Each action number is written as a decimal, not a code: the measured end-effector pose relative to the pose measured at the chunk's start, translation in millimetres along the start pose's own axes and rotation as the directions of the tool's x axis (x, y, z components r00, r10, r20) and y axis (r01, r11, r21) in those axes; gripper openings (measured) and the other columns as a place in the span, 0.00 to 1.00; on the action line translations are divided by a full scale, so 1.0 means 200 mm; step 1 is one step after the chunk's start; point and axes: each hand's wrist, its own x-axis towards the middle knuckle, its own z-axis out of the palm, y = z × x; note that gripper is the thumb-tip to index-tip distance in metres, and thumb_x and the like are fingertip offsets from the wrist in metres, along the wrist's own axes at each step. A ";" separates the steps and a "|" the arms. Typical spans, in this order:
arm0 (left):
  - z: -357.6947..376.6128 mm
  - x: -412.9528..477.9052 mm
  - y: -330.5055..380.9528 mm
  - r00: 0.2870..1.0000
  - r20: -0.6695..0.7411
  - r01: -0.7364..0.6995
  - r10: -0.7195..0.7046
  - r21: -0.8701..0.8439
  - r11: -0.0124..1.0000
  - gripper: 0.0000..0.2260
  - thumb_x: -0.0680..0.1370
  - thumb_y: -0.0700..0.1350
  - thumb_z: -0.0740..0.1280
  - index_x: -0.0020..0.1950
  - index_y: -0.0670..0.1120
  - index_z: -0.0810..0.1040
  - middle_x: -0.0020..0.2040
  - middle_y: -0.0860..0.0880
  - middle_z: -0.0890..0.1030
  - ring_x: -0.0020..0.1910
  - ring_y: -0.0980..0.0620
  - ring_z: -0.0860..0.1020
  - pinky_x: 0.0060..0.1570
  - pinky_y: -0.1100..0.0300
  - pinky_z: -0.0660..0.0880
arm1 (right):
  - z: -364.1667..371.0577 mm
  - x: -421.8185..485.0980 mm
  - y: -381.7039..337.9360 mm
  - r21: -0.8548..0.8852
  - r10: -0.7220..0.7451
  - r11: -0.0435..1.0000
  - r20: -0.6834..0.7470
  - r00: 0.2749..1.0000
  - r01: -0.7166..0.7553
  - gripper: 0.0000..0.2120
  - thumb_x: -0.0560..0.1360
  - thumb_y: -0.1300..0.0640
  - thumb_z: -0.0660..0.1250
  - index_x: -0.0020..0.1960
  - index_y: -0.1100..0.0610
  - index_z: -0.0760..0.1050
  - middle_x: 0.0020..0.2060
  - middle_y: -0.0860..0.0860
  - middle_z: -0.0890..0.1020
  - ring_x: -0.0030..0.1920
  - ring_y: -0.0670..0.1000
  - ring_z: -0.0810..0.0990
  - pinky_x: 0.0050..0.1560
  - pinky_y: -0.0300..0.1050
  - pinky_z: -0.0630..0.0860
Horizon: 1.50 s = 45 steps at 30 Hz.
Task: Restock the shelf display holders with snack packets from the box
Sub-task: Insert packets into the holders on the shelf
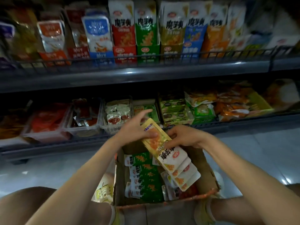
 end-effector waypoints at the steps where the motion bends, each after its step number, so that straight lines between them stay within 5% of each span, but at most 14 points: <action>1: -0.02 0.02 0.04 0.990 0.075 0.134 -0.118 -0.258 0.957 0.33 0.66 0.47 0.77 0.69 0.55 0.68 0.61 0.49 0.77 0.59 0.49 0.76 0.59 0.49 0.75 | -0.03 -0.02 -0.04 0.010 -0.004 1.000 -0.010 1.000 0.004 0.13 0.70 0.56 0.74 0.52 0.60 0.81 0.47 0.53 0.85 0.48 0.51 0.84 0.56 0.52 0.79; 3: -0.06 0.03 0.10 0.948 0.239 0.308 -0.209 -0.527 0.793 0.20 0.67 0.41 0.75 0.57 0.47 0.76 0.48 0.47 0.84 0.46 0.49 0.83 0.49 0.49 0.80 | -0.08 -0.04 -0.10 0.035 -0.014 0.999 -0.051 0.999 0.016 0.11 0.71 0.59 0.74 0.51 0.61 0.81 0.46 0.54 0.85 0.47 0.52 0.84 0.56 0.53 0.79; 5: -0.07 0.03 0.14 0.930 0.310 0.345 -0.197 -0.551 0.760 0.08 0.71 0.38 0.71 0.49 0.43 0.77 0.40 0.47 0.85 0.40 0.50 0.83 0.44 0.51 0.81 | -0.12 -0.06 -0.15 0.032 -0.024 0.999 -0.080 0.996 0.027 0.10 0.70 0.61 0.74 0.51 0.62 0.82 0.45 0.56 0.85 0.47 0.56 0.84 0.56 0.57 0.78; 12: -0.12 0.04 0.26 0.946 0.114 0.296 -0.304 -0.687 0.663 0.03 0.73 0.35 0.70 0.43 0.41 0.78 0.32 0.47 0.83 0.31 0.53 0.82 0.32 0.57 0.81 | -0.26 -0.13 -0.29 -0.051 -0.093 0.995 -0.242 0.966 0.083 0.22 0.69 0.57 0.75 0.61 0.59 0.76 0.45 0.50 0.83 0.43 0.47 0.84 0.46 0.41 0.80; 14: -0.14 0.05 0.29 0.924 0.041 0.263 -0.381 -0.792 0.552 0.03 0.74 0.35 0.69 0.45 0.41 0.77 0.34 0.46 0.83 0.33 0.52 0.82 0.33 0.55 0.80 | -0.29 -0.17 -0.31 -0.183 -0.188 0.977 -0.514 0.837 0.107 0.26 0.69 0.50 0.75 0.64 0.54 0.73 0.51 0.47 0.80 0.51 0.47 0.81 0.53 0.44 0.78; 18: -0.19 0.09 0.36 0.865 -0.064 0.097 -0.497 -0.952 0.291 0.08 0.74 0.37 0.69 0.52 0.40 0.75 0.44 0.44 0.82 0.40 0.50 0.81 0.37 0.54 0.79 | -0.21 -0.26 -0.31 -0.161 -0.203 0.975 -0.929 0.309 0.156 0.19 0.73 0.45 0.69 0.59 0.55 0.75 0.50 0.49 0.81 0.49 0.49 0.78 0.44 0.42 0.70; 20: -0.19 0.11 0.41 0.863 -0.079 0.027 -0.498 -0.979 0.202 0.10 0.74 0.37 0.69 0.54 0.39 0.74 0.47 0.43 0.82 0.42 0.49 0.82 0.37 0.53 0.79 | -0.14 -0.23 -0.30 0.150 0.047 0.960 -0.918 0.394 0.235 0.30 0.71 0.37 0.66 0.65 0.56 0.71 0.52 0.49 0.79 0.50 0.48 0.77 0.46 0.44 0.72; 23: -0.18 0.13 0.48 0.870 -0.051 -0.016 -0.491 -0.997 0.076 0.08 0.74 0.37 0.69 0.52 0.39 0.75 0.46 0.42 0.82 0.43 0.47 0.82 0.43 0.50 0.80 | -0.16 -0.17 -0.33 0.767 0.399 0.572 -0.570 0.718 0.291 0.44 0.65 0.29 0.66 0.72 0.54 0.62 0.62 0.55 0.73 0.58 0.57 0.75 0.61 0.56 0.73; 26: -0.17 0.13 0.51 0.870 -0.055 -0.008 -0.490 -0.995 0.099 0.07 0.74 0.37 0.69 0.51 0.40 0.75 0.45 0.42 0.82 0.42 0.48 0.82 0.38 0.52 0.78 | -0.22 -0.16 -0.39 0.896 0.289 0.300 -0.412 0.864 0.327 0.37 0.69 0.37 0.69 0.71 0.54 0.63 0.63 0.60 0.71 0.63 0.63 0.73 0.63 0.62 0.71; 29: -0.15 0.11 0.50 0.848 -0.092 0.010 -0.521 -0.982 0.190 0.07 0.74 0.37 0.70 0.50 0.41 0.75 0.44 0.44 0.82 0.41 0.50 0.81 0.37 0.54 0.77 | -0.28 -0.14 -0.41 0.864 0.213 0.067 -0.501 0.839 0.499 0.39 0.71 0.54 0.73 0.75 0.58 0.57 0.54 0.59 0.79 0.54 0.61 0.80 0.56 0.62 0.76; 32: -0.13 0.09 0.50 0.834 -0.116 0.010 -0.539 -0.974 0.224 0.09 0.74 0.37 0.70 0.52 0.41 0.75 0.43 0.45 0.82 0.40 0.50 0.81 0.37 0.55 0.78 | -0.31 -0.17 -0.43 0.791 0.179 0.134 -0.612 0.770 0.597 0.43 0.74 0.63 0.70 0.78 0.56 0.44 0.47 0.55 0.81 0.47 0.55 0.82 0.55 0.60 0.77; 36: -0.11 0.10 0.55 0.832 -0.115 -0.021 -0.543 -0.984 0.176 0.10 0.74 0.39 0.70 0.52 0.43 0.74 0.45 0.45 0.81 0.42 0.50 0.80 0.54 0.47 0.77 | -0.28 -0.16 -0.45 0.707 0.030 0.359 -0.661 0.750 0.609 0.29 0.71 0.69 0.70 0.70 0.62 0.65 0.50 0.57 0.83 0.46 0.53 0.84 0.43 0.46 0.81; 39: -0.09 0.13 0.59 0.847 -0.149 -0.055 -0.510 -0.979 0.194 0.14 0.74 0.40 0.70 0.58 0.44 0.73 0.47 0.46 0.81 0.44 0.50 0.80 0.52 0.49 0.77 | -0.25 -0.13 -0.45 0.640 0.046 0.438 -0.717 0.696 0.631 0.19 0.71 0.70 0.69 0.62 0.65 0.73 0.52 0.60 0.83 0.50 0.57 0.82 0.48 0.49 0.80; 45: -0.17 0.13 0.57 0.936 -0.170 0.013 -0.308 -0.858 0.513 0.22 0.68 0.35 0.75 0.59 0.48 0.76 0.51 0.46 0.82 0.48 0.45 0.82 0.50 0.48 0.79 | -0.37 -0.15 -0.48 0.549 0.054 0.486 -0.796 0.603 0.680 0.18 0.71 0.69 0.70 0.60 0.63 0.73 0.51 0.58 0.83 0.51 0.57 0.82 0.48 0.50 0.80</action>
